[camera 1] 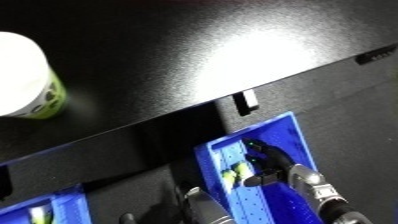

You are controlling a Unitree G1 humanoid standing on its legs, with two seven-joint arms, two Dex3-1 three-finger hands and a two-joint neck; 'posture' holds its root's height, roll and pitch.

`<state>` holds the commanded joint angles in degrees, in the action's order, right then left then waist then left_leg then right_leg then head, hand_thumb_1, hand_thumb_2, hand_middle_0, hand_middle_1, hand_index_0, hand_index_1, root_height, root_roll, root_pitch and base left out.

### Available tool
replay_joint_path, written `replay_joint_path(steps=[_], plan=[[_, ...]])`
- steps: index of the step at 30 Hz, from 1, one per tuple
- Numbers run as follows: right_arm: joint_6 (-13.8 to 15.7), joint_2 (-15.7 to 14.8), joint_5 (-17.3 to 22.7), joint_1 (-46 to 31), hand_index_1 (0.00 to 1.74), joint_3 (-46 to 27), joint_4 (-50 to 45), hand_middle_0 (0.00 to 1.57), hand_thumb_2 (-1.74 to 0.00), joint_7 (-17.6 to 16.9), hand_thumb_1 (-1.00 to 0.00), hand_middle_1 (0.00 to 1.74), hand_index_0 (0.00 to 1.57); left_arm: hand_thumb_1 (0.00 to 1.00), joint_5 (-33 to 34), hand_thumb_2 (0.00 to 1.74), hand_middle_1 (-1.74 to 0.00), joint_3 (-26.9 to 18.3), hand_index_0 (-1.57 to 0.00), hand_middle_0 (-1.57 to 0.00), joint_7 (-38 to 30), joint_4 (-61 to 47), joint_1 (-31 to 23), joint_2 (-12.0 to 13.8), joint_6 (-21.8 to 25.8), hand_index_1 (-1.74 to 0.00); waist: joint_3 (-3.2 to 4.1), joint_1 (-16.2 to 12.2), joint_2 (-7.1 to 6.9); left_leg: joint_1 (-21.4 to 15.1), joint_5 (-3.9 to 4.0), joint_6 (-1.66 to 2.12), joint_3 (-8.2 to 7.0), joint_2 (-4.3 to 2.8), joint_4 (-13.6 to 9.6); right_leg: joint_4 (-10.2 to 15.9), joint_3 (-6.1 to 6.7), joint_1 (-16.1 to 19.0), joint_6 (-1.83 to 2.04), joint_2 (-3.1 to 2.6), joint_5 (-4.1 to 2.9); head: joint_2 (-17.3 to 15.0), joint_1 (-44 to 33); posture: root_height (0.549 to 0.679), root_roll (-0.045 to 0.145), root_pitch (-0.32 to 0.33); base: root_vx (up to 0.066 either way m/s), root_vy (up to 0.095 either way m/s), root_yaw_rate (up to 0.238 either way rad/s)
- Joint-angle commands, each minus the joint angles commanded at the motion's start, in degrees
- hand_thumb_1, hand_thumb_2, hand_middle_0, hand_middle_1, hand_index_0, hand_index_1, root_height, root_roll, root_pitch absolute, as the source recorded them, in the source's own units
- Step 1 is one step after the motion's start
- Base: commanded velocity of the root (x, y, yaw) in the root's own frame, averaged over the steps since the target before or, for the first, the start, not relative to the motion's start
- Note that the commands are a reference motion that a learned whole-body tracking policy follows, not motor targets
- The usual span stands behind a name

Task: Pick up the object and place it into the box

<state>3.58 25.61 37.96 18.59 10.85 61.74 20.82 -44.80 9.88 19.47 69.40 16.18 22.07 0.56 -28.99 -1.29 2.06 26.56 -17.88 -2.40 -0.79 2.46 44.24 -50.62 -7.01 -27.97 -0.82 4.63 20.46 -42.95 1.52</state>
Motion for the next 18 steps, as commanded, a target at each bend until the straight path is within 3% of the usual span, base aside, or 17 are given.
replay_joint_path(steps=[4,11,18], plan=[[-0.2,-0.8,-2.4,-0.1,0.0,1.3,-0.6,0.0,0.0,-2.3,0.0,0.0,0.0,0.0,1.3,0.0,0.0,-0.2,0.0,0.0,0.0,0.1,0.4,0.3,-0.1,0.0,-0.01,0.5,-0.24,0.3,0.76,0.09,0.36,-0.1,-0.2,-0.4,-0.65,-0.1,0.26,0.53,0.03,2.3,-5.1,0.623,0.05,-0.004,0.025,-0.031,0.107],[-1.8,-2.1,-3.2,0.6,0.0,2.3,-0.9,0.0,0.0,-4.4,0.0,0.0,0.0,0.0,3.8,0.0,0.0,0.0,0.0,0.0,0.3,0.0,0.8,0.6,-0.3,0.0,0.03,1.7,-0.33,0.5,1.77,0.32,0.83,-0.3,-0.2,-2.0,-1.5,-0.2,0.49,1.53,0.56,7.9,-14.3,0.62,0.047,-0.016,0.038,-0.027,0.149],[-3.7,-3.1,-2.3,-0.1,0.0,3.1,-0.9,0.0,0.0,-6.1,0.0,0.0,0.0,0.0,5.7,0.0,0.0,0.0,0.0,0.0,0.6,-0.2,-0.1,1.0,0.9,0.0,-0.11,2.5,-0.33,0.7,1.52,0.29,1.12,-0.06,0.9,-3.2,-1.97,0.1,0.44,2.3,1.33,12.5,-23.9,0.617,0.049,-0.025,0.039,-0.004,0.099]])
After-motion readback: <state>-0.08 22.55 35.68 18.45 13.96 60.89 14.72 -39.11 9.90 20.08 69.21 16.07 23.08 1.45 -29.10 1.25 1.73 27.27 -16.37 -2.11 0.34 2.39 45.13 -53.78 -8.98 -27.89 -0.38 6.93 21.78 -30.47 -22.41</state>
